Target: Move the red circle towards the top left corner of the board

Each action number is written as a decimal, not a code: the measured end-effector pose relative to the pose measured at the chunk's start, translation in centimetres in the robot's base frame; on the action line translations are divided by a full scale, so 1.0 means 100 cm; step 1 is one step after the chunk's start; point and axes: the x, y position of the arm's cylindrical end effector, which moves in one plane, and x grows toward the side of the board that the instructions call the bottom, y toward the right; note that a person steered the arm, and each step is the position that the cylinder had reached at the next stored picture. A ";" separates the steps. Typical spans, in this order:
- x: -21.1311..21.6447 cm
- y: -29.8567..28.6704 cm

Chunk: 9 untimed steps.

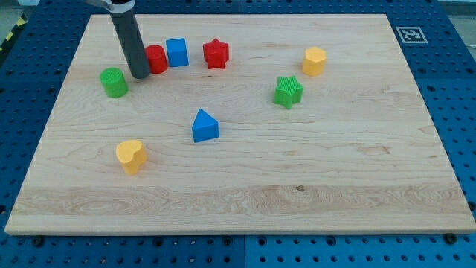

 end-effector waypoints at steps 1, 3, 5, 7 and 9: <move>0.012 0.001; 0.020 0.025; 0.010 0.035; -0.018 0.035; -0.061 0.035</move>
